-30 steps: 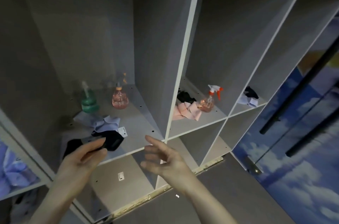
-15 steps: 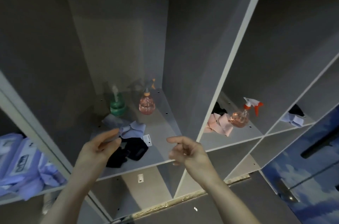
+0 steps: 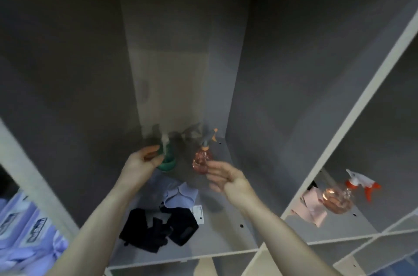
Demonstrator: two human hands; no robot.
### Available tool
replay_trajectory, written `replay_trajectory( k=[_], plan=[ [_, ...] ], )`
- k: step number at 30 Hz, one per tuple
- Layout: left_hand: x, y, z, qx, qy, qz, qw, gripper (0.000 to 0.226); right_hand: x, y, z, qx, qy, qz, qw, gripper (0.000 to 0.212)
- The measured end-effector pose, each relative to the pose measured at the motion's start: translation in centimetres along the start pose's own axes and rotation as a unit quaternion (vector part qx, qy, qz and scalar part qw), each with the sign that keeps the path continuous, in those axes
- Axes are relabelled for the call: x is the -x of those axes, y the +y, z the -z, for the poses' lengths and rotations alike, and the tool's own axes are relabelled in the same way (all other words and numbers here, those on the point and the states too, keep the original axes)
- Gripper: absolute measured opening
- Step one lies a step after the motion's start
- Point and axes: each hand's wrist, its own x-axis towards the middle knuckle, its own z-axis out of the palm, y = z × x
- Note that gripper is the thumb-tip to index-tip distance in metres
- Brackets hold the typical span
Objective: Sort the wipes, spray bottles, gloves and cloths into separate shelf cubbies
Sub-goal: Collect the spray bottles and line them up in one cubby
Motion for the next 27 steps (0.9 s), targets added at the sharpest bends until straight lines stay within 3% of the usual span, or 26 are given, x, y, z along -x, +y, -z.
replay_trajectory(
  k=[3,7,12,16,20,24,27],
  plan=[
    [-4.2,0.7,-0.9,-0.006,0.008,0.034,0.999,0.050,-3.7,-1.8,-0.3,0.052,-0.009,0.004,0.999,0.064],
    [-9.7,0.5,-1.7,-0.072,0.008,0.003,0.997,0.072,-7.6,-3.4,-0.1,0.159,0.014,-0.018,0.987,0.052],
    [-18.0,-4.0,-2.2,-0.148,0.031,0.011,0.988,0.110,-11.7,-3.6,0.2,0.220,0.024,-0.126,0.967,0.048],
    [-16.5,-1.6,-3.4,-0.180,0.007,0.003,0.984,0.082,-14.0,-2.7,-0.1,0.227,0.046,-0.143,0.962,0.049],
    [-17.9,-2.8,-4.8,-0.210,0.004,-0.009,0.978,0.083,-15.8,-1.8,-0.4,0.222,0.084,-0.114,0.965,0.018],
    [-18.5,-3.3,-4.6,-0.274,0.021,-0.034,0.961,0.063,-17.9,-1.4,-0.7,0.260,0.084,-0.096,0.957,0.035],
    [-19.5,-4.3,-4.3,-0.311,0.020,-0.049,0.949,0.053,-19.8,-1.1,-0.8,0.258,0.086,-0.107,0.956,0.032]
  ],
)
